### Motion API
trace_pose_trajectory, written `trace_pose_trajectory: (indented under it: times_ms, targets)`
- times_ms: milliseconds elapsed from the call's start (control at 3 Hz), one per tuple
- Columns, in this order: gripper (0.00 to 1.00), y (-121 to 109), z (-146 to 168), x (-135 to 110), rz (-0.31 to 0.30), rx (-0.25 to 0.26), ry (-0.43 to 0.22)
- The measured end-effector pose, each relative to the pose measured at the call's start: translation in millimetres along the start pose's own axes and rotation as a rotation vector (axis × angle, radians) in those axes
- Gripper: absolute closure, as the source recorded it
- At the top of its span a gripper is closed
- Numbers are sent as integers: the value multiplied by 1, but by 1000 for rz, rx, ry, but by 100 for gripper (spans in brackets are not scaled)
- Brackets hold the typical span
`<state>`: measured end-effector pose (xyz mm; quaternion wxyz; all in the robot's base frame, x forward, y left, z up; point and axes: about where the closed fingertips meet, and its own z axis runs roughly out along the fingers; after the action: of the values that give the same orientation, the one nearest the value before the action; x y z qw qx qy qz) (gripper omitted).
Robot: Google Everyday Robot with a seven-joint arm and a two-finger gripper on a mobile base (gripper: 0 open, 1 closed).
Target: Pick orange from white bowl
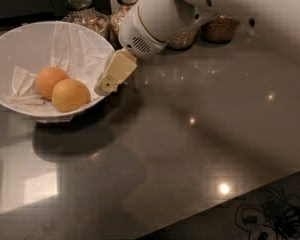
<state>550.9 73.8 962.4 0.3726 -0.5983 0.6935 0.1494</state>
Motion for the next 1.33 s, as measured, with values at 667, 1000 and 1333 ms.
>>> trace_pose_trajectory:
  times_ms: [667,1000,1333]
  targets:
    - [0,4,3,-4,4,0,-14]
    - [0,15,23,-21,39,-20,-86]
    - [0,27,45,-41,42,-67,-135]
